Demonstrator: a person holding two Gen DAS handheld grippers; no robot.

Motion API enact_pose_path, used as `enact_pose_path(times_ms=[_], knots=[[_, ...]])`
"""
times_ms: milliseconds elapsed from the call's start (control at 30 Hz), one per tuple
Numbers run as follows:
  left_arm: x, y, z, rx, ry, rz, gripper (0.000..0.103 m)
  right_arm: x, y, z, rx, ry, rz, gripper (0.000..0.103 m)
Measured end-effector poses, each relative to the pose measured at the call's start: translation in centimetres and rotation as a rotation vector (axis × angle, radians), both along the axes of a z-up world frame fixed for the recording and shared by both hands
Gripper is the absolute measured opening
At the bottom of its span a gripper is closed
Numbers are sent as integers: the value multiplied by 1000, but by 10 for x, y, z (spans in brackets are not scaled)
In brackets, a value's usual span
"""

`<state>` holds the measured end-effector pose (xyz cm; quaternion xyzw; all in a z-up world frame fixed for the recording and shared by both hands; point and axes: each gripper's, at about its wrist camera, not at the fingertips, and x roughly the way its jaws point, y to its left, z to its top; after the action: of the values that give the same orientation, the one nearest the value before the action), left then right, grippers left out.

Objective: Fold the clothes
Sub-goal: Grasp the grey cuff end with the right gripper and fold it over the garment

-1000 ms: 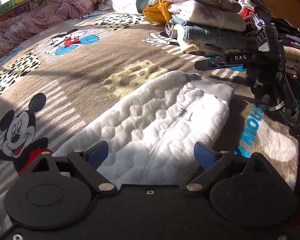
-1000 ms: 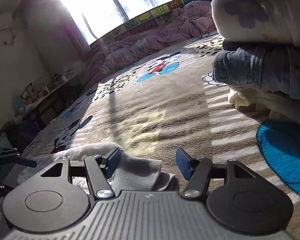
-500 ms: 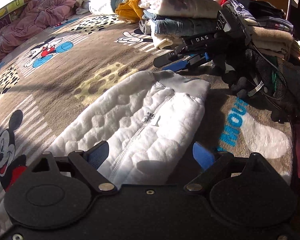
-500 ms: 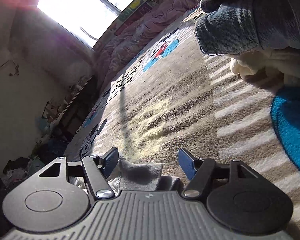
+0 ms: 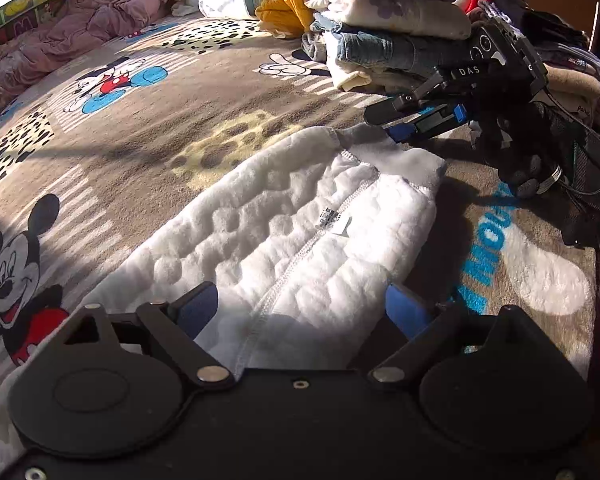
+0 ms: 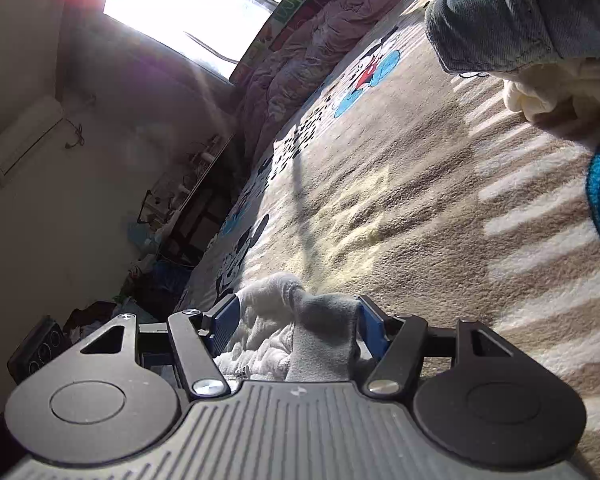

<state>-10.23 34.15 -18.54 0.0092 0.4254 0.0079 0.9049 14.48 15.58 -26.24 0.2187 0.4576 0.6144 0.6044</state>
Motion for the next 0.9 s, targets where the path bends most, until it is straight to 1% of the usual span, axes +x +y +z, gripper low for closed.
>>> enact_pose_path(times_ms=[100, 200, 233, 267, 400, 500, 667, 733, 867, 900], knots=[[-2, 0, -3, 5, 8, 1, 93, -6, -4, 0, 0, 10, 30, 62], [-2, -1, -5, 16, 17, 1, 93, -15, -12, 6, 13, -14, 43, 49], [-2, -1, -6, 20, 20, 1, 93, -18, -15, 8, 18, -23, 39, 38], [-2, -2, -7, 24, 22, -2, 93, -19, -19, 9, 22, -25, 28, 33], [-2, -2, -5, 33, 26, -7, 93, -23, -36, 11, 38, -12, -37, 23], [-3, -3, -5, 39, 24, -8, 93, -26, -46, 11, 37, -8, -82, 21], [0, -7, -1, 46, 13, -12, 93, -28, -45, 3, -53, -39, -118, 21], [5, -9, 5, 49, -14, -8, 93, -29, -44, 2, -65, -61, -127, 21], [32, -9, 25, 33, -82, 23, 93, -33, -39, 2, -74, -108, -144, 21], [42, -11, 29, 29, -94, 21, 93, -33, -39, 3, -67, -110, -147, 20]])
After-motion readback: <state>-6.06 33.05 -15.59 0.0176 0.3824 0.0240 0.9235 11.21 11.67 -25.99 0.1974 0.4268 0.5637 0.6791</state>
